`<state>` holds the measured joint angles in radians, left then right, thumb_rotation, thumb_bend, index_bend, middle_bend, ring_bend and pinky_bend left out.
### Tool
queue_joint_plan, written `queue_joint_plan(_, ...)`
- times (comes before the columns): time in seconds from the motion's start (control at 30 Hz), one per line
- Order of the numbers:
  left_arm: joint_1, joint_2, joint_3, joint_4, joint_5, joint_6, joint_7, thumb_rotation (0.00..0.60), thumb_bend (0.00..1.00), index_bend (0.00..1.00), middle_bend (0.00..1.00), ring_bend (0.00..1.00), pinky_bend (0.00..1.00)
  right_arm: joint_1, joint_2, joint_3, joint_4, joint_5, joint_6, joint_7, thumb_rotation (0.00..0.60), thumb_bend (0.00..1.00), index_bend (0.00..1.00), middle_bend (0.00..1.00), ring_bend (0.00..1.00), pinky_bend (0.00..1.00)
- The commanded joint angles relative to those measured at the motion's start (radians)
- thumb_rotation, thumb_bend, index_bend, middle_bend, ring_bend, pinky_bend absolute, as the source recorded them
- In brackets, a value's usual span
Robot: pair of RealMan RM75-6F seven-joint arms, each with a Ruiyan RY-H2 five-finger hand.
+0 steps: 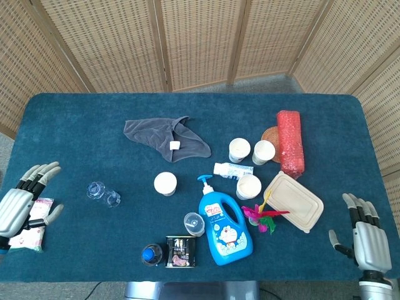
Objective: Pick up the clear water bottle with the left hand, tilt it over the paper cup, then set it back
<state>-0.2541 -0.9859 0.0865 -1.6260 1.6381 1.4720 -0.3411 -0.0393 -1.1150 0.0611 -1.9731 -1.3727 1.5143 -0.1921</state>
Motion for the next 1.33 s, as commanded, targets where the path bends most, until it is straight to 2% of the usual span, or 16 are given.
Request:
queue_joint_plan(0.03, 0.017, 0.081, 0.014, -0.108, -0.026, -0.037, 0.135, 0.177, 0.39, 0.03, 0.09, 0.02, 0.00, 0.004, 0.004, 0.006, 0.016, 0.008, 0.008, -0.033, 0.600, 0.40, 0.00, 0.03, 0.00, 0.00)
queue_joint_plan(0.23, 0.046, 0.131, 0.019, -0.218, -0.078, -0.058, 0.319, 0.179, 0.39, 0.01, 0.09, 0.02, 0.00, 0.004, 0.007, 0.015, 0.040, 0.017, 0.027, -0.081, 0.600, 0.40, 0.00, 0.03, 0.00, 0.00)
queue_joint_plan(0.43, 0.067, 0.153, 0.023, -0.287, -0.110, -0.079, 0.387, 0.181, 0.39, 0.00, 0.09, 0.02, 0.00, 0.004, 0.013, 0.015, 0.049, 0.021, 0.029, -0.093, 0.600, 0.40, 0.00, 0.03, 0.00, 0.00)
queue_joint_plan(0.7, 0.073, 0.158, 0.021, -0.332, -0.107, -0.108, 0.404, 0.181, 0.39, 0.00, 0.09, 0.02, 0.00, -0.002, 0.021, 0.006, 0.052, 0.001, 0.038, -0.071, 0.600, 0.40, 0.00, 0.03, 0.00, 0.00)
queue_joint_plan(1.33, 0.093, 0.131, -0.006, -0.314, -0.085, -0.101, 0.370, 0.182, 0.39, 0.00, 0.09, 0.02, 0.00, -0.006, 0.020, -0.003, 0.060, -0.014, 0.032, -0.032, 0.600, 0.40, 0.00, 0.03, 0.00, 0.00)
